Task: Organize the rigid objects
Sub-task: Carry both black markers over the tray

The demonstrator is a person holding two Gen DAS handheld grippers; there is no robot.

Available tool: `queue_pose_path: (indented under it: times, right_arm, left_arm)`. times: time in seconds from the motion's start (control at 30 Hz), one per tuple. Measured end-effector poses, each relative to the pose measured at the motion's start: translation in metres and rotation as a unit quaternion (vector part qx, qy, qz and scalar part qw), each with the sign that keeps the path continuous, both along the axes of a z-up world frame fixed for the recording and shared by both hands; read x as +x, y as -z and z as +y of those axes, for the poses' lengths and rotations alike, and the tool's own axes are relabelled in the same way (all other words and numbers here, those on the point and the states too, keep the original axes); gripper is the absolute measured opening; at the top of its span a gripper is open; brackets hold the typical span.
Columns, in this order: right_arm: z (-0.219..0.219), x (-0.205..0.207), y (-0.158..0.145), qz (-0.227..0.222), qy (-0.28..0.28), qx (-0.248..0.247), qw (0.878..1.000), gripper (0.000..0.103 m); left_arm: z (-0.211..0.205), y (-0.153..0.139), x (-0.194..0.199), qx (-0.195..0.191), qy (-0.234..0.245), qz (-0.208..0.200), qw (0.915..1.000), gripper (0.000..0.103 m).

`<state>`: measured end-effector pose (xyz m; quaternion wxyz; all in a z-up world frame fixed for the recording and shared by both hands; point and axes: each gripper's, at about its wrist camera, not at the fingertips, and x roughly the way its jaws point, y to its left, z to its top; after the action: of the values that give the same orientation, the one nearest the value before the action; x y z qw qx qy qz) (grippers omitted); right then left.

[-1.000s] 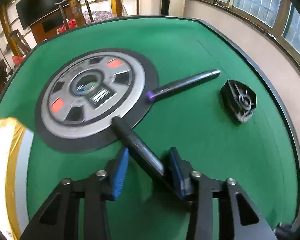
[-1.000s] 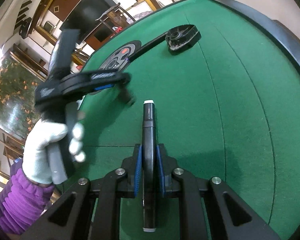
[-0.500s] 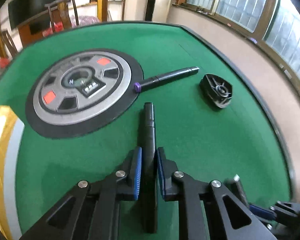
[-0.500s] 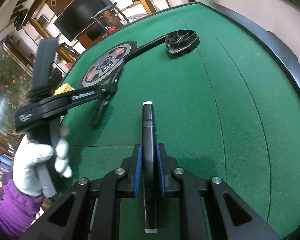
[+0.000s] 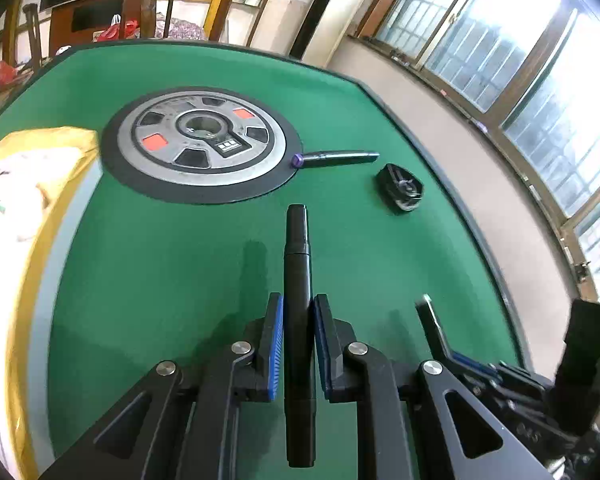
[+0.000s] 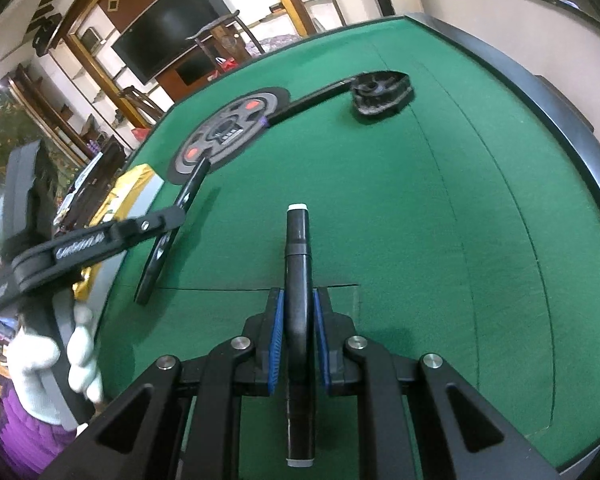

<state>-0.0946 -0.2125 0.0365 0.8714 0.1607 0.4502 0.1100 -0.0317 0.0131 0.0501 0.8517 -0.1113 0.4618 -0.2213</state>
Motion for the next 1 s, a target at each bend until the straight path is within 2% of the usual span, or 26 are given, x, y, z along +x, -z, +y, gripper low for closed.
queue_pose_path:
  times: [0.2, 0.37, 0.53, 0.7, 0.9, 1.0]
  right_arm:
    - [0.022, -0.004, -0.019, -0.015, -0.024, 0.019, 0.999, 0.015]
    - [0.057, -0.004, -0.039, -0.027, -0.060, 0.021, 0.998, 0.015]
    - [0.103, -0.003, -0.058, -0.034, -0.106, 0.018, 0.994, 0.015]
    - [0.160, 0.004, -0.069, -0.031, -0.157, 0.015, 0.987, 0.015]
    - [0.223, 0.019, -0.071, -0.010, -0.195, 0.022, 0.980, 0.015]
    - [0.254, 0.031, -0.063, 0.016, -0.202, 0.035, 0.979, 0.015]
  left_arm:
    - [0.039, -0.022, -0.030, -0.052, -0.006, -0.004, 0.9986, 0.014]
    - [0.090, -0.042, -0.050, -0.062, -0.039, -0.032, 0.9968, 0.014]
    - [0.153, -0.050, -0.065, -0.044, -0.101, -0.055, 0.9924, 0.015]
    - [0.205, -0.029, -0.066, -0.030, -0.149, -0.032, 0.9879, 0.015]
    - [0.229, -0.002, -0.061, 0.003, -0.177, -0.020, 0.9840, 0.015]
    - [0.233, 0.004, -0.058, 0.040, -0.180, -0.026, 0.9824, 0.015]
